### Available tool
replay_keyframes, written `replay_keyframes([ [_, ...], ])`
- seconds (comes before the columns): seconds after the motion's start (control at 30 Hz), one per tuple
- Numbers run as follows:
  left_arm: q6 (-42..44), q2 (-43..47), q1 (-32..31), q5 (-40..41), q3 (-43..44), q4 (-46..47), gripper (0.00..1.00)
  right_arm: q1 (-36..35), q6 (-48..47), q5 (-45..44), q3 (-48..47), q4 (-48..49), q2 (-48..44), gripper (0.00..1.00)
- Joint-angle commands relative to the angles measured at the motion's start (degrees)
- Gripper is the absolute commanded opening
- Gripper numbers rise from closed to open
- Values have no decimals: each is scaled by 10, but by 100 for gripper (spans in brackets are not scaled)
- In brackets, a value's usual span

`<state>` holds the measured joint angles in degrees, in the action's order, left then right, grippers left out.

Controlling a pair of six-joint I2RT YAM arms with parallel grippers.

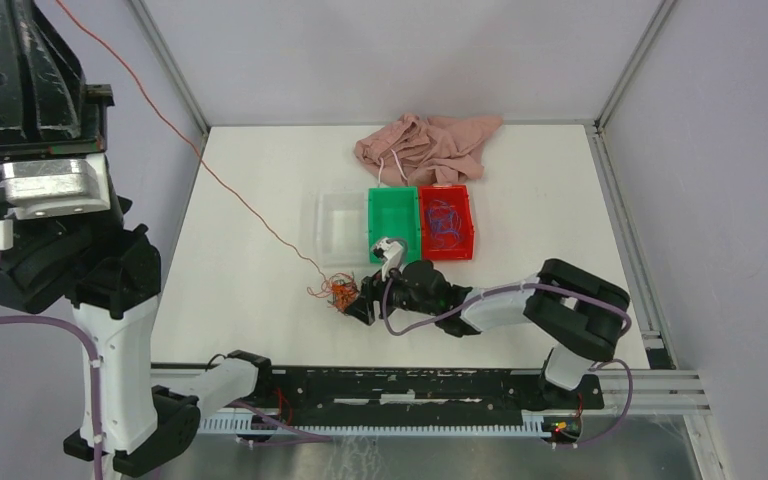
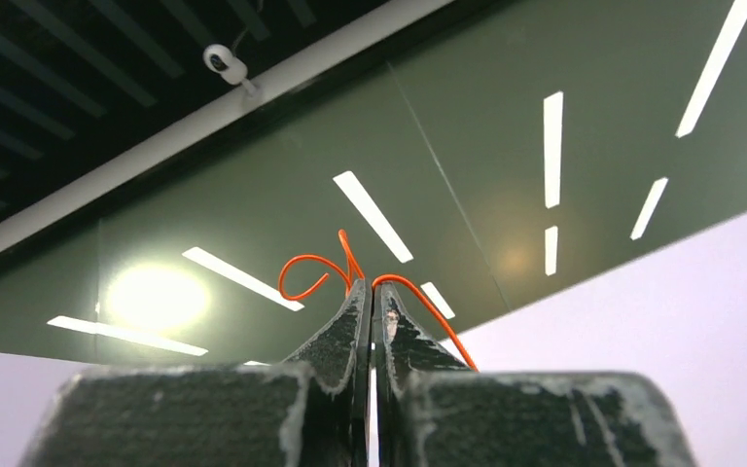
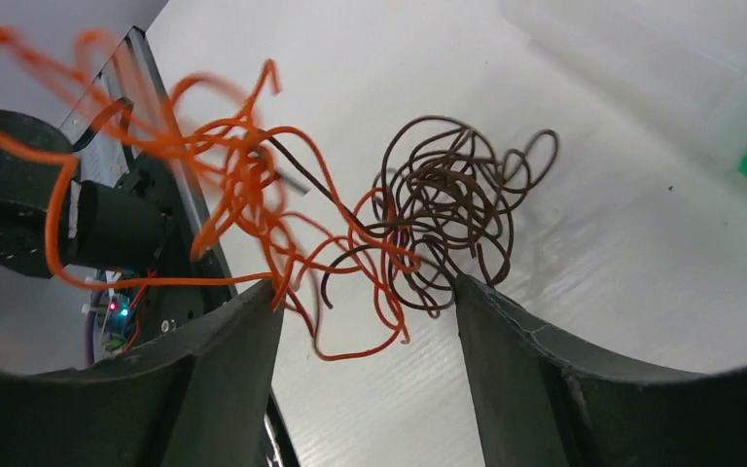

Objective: Untangle the cables

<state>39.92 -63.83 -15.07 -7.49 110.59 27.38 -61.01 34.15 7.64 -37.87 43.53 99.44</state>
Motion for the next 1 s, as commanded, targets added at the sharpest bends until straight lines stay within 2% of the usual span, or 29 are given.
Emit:
replay_keyframes([
  [0.0,-32,49,3,-12,-93,-51,3,-2,-46,27,8,3,-93,72],
  [0.1,-63,82,3,-36,-161,-79,3,-2,-93,72,-26,-40,-142,73],
  [0.2,-81,101,3,-49,-198,-108,3,-2,-141,104,-84,-125,-176,73],
  [0.33,-85,122,3,-52,-234,-123,3,-2,-189,117,-148,-180,-180,76],
  [0.47,-83,130,3,-50,-245,-123,3,0,-219,119,-225,-215,-126,76],
  [0.7,-82,134,3,-53,-241,-123,3,4,-251,133,-301,-230,-25,71],
  [0.8,-82,133,3,-53,-238,-123,3,3,-277,100,-328,-240,11,70],
  [0.9,-79,133,3,-53,-234,-123,3,4,-306,57,-350,-250,38,65],
  [0.97,-78,133,3,-50,-232,-123,3,4,-311,40,-362,-249,50,54],
])
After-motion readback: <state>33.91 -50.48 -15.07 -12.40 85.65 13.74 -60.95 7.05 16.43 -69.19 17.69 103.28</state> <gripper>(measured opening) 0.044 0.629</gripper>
